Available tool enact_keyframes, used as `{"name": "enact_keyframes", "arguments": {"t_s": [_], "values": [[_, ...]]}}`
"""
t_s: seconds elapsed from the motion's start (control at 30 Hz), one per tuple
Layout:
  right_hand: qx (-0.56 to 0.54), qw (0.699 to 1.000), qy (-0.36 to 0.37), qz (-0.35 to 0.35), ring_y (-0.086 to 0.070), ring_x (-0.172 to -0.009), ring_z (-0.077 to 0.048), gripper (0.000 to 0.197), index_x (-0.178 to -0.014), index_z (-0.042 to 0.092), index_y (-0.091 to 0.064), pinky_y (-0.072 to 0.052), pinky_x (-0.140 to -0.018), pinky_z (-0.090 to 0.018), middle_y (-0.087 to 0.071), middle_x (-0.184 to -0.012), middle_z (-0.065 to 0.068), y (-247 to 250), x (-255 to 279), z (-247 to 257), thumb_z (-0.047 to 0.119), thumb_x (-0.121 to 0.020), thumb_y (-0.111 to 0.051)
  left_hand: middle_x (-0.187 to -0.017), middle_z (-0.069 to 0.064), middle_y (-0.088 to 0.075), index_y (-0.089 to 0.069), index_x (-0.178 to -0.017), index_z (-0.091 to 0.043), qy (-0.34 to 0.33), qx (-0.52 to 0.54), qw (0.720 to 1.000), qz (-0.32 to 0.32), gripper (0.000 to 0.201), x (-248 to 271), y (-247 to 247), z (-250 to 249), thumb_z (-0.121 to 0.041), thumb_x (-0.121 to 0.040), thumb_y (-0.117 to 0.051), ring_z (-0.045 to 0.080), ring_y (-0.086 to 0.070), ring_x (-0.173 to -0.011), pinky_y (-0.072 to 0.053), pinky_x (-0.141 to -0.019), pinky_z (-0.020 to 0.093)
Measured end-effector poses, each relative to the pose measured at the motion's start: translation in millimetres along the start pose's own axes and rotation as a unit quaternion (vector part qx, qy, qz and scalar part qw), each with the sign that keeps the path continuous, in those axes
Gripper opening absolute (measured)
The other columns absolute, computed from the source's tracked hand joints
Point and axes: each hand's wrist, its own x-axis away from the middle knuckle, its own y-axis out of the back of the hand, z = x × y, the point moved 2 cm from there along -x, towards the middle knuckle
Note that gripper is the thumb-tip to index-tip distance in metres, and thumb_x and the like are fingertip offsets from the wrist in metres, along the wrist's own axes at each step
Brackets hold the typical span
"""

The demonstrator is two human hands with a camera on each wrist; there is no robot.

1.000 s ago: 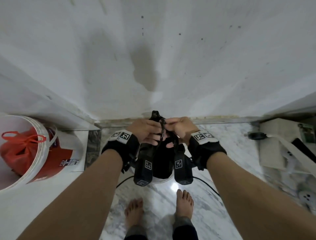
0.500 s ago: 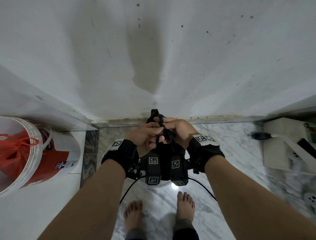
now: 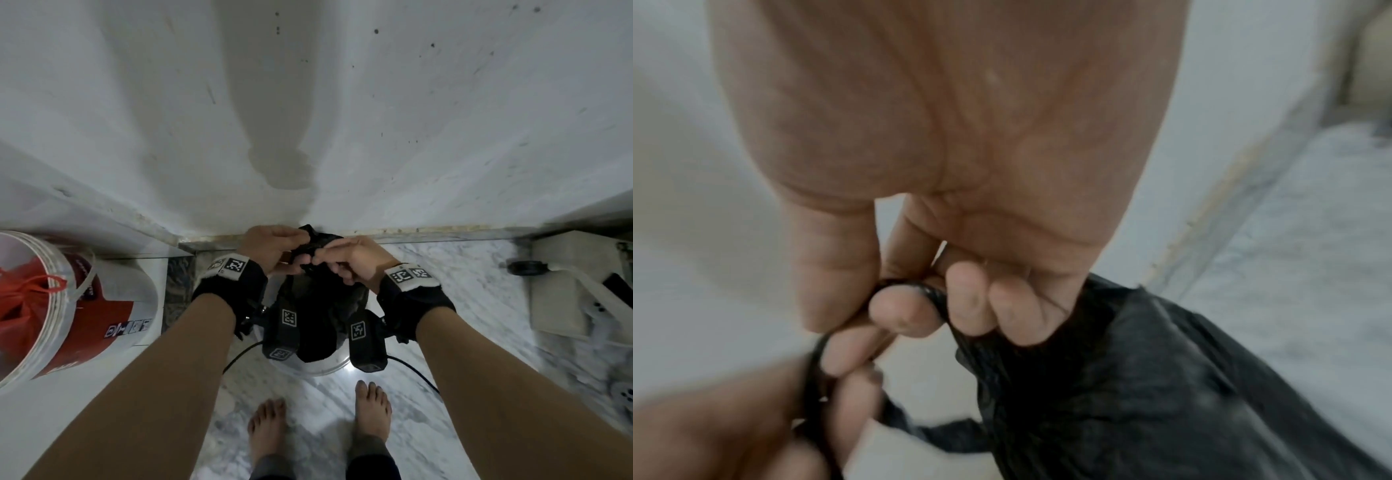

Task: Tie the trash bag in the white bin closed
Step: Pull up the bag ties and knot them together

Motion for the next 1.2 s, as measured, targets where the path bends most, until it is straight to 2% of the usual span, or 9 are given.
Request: {"name": "enact_keyframes", "arguments": {"t_s": [0.17, 0.37, 0.43, 0.53, 0.7, 0.8, 1.03, 1.1, 1.2], "values": [[-0.211, 0.975, -0.016, -0.072, -0.026, -0.047, -0.017, 0.022, -0.056, 0.007, -0.053, -0.016, -0.053, -0.032, -0.045, -0.044, -0.001, 31, 6, -22, 0.006, -0.077, -0.052, -0.069, 0.009, -0.074, -0.074, -0.085, -0.01, -0.096, -0.236, 0.964, -0.078, 0.011, -15, 46, 6, -0.017, -0.078, -0.07, 0.021, -0.072, -0.061, -0.061, -0.059, 0.035], [0.065, 0.996, -0.05, -0.037, -0.027, -0.042, -0.014, 0.021, -0.081, 0.008, -0.077, -0.027, -0.049, -0.024, -0.029, -0.043, 0.001, 50, 3, -55, 0.027, -0.074, -0.076, -0.072, -0.006, -0.056, -0.069, -0.088, -0.022, -0.17, -0.499, 0.849, -0.041, 0.012, -34, 70, 39, -0.026, -0.085, -0.058, 0.025, -0.06, -0.079, -0.042, -0.07, 0.032], [-0.024, 0.998, -0.004, -0.054, -0.038, -0.045, -0.013, 0.015, -0.08, 0.004, -0.073, -0.04, -0.053, -0.02, -0.039, -0.043, -0.001, 54, 2, -58, 0.017, -0.084, -0.066, -0.079, 0.001, -0.06, -0.064, -0.085, -0.025, -0.152, -0.453, 0.874, -0.087, 0.007, -41, 81, 57, -0.027, -0.086, -0.057, 0.03, -0.063, -0.081, -0.049, -0.074, 0.037], [-0.147, 0.985, 0.021, -0.087, -0.054, -0.068, -0.018, 0.019, -0.073, 0.012, -0.069, -0.051, -0.076, -0.036, -0.06, -0.062, -0.004, 77, 3, -72, 0.014, -0.087, -0.058, -0.089, 0.016, -0.069, -0.067, -0.09, -0.015, -0.084, -0.365, 0.918, -0.133, 0.013, -43, 96, 87, -0.024, -0.085, -0.059, 0.034, -0.067, -0.081, -0.057, -0.079, 0.046], [0.101, 0.989, -0.106, -0.017, -0.038, -0.057, -0.019, 0.019, -0.078, 0.005, -0.074, -0.039, -0.065, -0.032, -0.043, -0.056, -0.006, 76, 15, -93, 0.023, -0.081, -0.068, -0.088, 0.01, -0.067, -0.067, -0.085, -0.016, -0.025, -0.246, 0.957, -0.153, 0.008, -33, 89, 109, -0.022, -0.084, -0.062, 0.03, -0.068, -0.084, -0.06, -0.073, 0.045], [0.054, 0.996, -0.062, -0.027, -0.053, -0.063, -0.018, 0.011, -0.077, 0.007, -0.075, -0.044, -0.068, -0.03, -0.056, -0.063, -0.008, 77, 21, -83, 0.011, -0.082, -0.067, -0.102, 0.011, -0.064, -0.066, -0.087, -0.014, -0.019, -0.16, 0.974, -0.159, 0.008, -33, 84, 98, -0.021, -0.083, -0.065, 0.03, -0.065, -0.094, -0.058, -0.077, 0.045], [-0.033, 0.984, -0.05, -0.167, -0.055, -0.069, -0.021, 0.009, -0.077, 0.002, -0.07, -0.049, -0.079, -0.036, -0.071, -0.065, -0.004, 111, 21, -86, 0.007, -0.083, -0.066, -0.093, 0.014, -0.07, -0.068, -0.086, -0.018, -0.072, -0.493, 0.857, -0.13, 0.014, -22, 98, 99, -0.026, -0.086, -0.056, 0.035, -0.063, -0.088, -0.05, -0.076, 0.038], [-0.045, 0.982, -0.073, -0.167, -0.058, -0.073, -0.023, 0.011, -0.079, 0.003, -0.071, -0.05, -0.087, -0.04, -0.069, -0.069, -0.006, 110, 24, -95, 0.011, -0.084, -0.065, -0.088, 0.013, -0.071, -0.065, -0.081, -0.017, -0.034, -0.398, 0.908, -0.13, 0.013, -15, 100, 112, -0.024, -0.087, -0.056, 0.035, -0.066, -0.087, -0.053, -0.078, 0.042], [-0.184, 0.968, -0.014, -0.17, -0.065, -0.082, -0.024, 0.018, -0.076, 0.006, -0.066, -0.047, -0.097, -0.044, -0.069, -0.073, -0.007, 101, 22, -91, 0.008, -0.089, -0.055, -0.077, 0.009, -0.069, -0.06, -0.073, -0.01, 0.026, -0.021, 0.995, -0.09, 0.019, -9, 82, 109, -0.011, -0.09, -0.051, 0.034, -0.066, -0.09, -0.054, -0.087, 0.046]]}}
